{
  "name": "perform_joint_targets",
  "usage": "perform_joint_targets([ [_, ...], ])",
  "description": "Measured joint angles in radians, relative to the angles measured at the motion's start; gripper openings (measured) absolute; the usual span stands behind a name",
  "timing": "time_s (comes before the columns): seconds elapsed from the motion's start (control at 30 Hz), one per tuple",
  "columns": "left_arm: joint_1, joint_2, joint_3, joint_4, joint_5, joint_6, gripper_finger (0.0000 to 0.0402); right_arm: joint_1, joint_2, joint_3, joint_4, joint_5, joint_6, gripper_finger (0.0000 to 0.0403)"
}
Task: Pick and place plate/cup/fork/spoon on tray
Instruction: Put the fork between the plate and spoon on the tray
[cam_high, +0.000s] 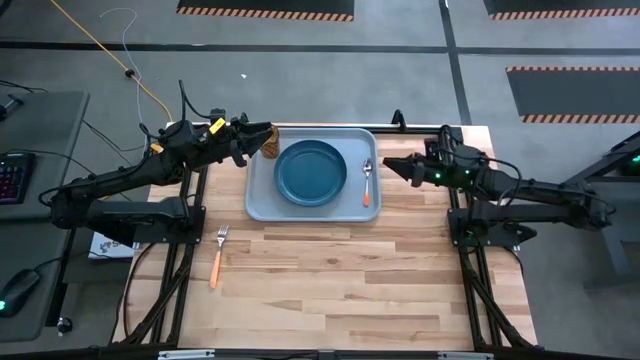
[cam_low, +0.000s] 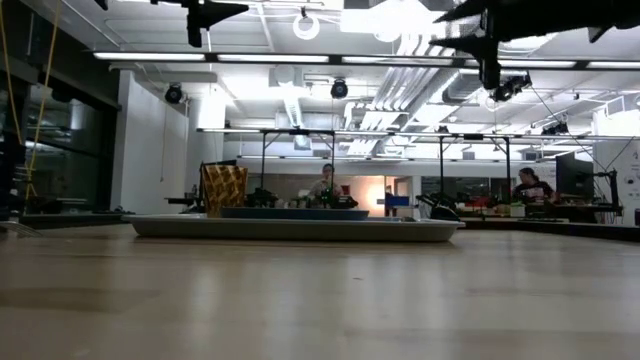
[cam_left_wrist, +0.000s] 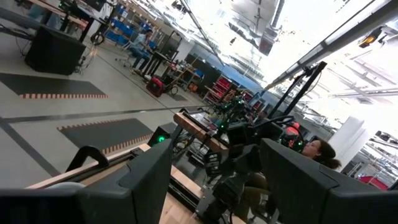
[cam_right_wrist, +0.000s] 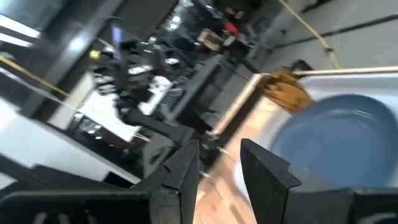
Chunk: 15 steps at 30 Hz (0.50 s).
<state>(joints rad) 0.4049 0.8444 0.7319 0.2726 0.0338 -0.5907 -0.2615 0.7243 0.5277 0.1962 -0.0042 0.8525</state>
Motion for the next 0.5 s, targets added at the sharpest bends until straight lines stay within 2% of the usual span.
perform_joint_targets([
  [0.3,0.000,0.000,0.000,0.000,0.000,0.000,0.0234,0.095,0.024,0.008,0.063,0.040,0.043,0.0110],
  [0.5,0.000,0.000,0.000,0.000,0.000,0.000,0.0234,0.166,0.024,0.008,0.132,0.188,0.056,0.0110],
])
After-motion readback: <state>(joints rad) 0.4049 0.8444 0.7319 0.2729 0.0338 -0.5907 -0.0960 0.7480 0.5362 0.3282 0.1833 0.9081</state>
